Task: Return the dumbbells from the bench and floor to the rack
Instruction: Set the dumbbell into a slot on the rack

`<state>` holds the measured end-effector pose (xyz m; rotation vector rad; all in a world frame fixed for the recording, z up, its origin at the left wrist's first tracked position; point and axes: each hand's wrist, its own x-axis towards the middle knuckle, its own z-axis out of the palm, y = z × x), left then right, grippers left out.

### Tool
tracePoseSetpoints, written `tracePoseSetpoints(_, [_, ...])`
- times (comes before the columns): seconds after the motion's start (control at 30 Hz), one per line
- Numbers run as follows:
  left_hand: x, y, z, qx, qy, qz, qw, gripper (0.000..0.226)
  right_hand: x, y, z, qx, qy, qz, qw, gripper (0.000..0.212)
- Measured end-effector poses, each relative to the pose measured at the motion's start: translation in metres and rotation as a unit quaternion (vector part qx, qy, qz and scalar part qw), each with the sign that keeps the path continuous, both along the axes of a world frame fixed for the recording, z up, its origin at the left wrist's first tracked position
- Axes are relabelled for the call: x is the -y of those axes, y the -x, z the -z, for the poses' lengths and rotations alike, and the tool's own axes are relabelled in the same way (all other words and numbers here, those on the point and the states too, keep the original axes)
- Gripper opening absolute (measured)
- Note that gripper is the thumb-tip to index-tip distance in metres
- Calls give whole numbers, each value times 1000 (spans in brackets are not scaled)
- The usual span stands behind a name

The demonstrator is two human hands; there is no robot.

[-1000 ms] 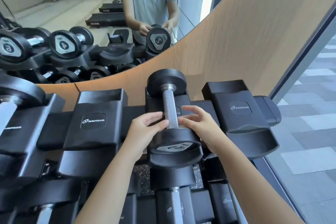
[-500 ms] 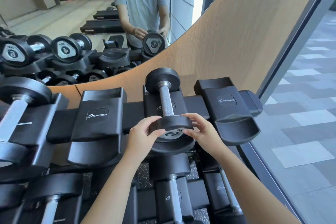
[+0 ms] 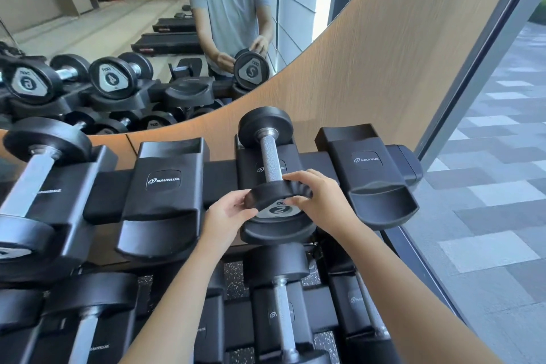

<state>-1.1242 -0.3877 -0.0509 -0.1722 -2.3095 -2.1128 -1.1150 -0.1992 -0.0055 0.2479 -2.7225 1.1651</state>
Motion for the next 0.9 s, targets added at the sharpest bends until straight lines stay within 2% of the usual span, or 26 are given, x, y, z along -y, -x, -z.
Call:
tracePoseSetpoints(0.17, [-13,-2,-11,-81,125,-35,988,36,-13,-3,11,67,240,-29,968,38])
tracePoseSetpoints(0.33, [-13,0,-10,-71,77,-36,994,33,-11,-8,31,69,345,-18,936,37])
tracePoseSetpoints(0.53, [-8,-6,-12,-43,5,-44,998,35,-4,-4,26,50,289,-11,956,34])
tracePoseSetpoints(0.73, [-10,-8,-5,-14,-52,-49,997,37,-3,-4,25,50,280,-3,959,35])
tracePoseSetpoints(0.9, [-15,-6,-3,-15,-45,-39,998,40,-8,-5,23,53,261,30,963,39])
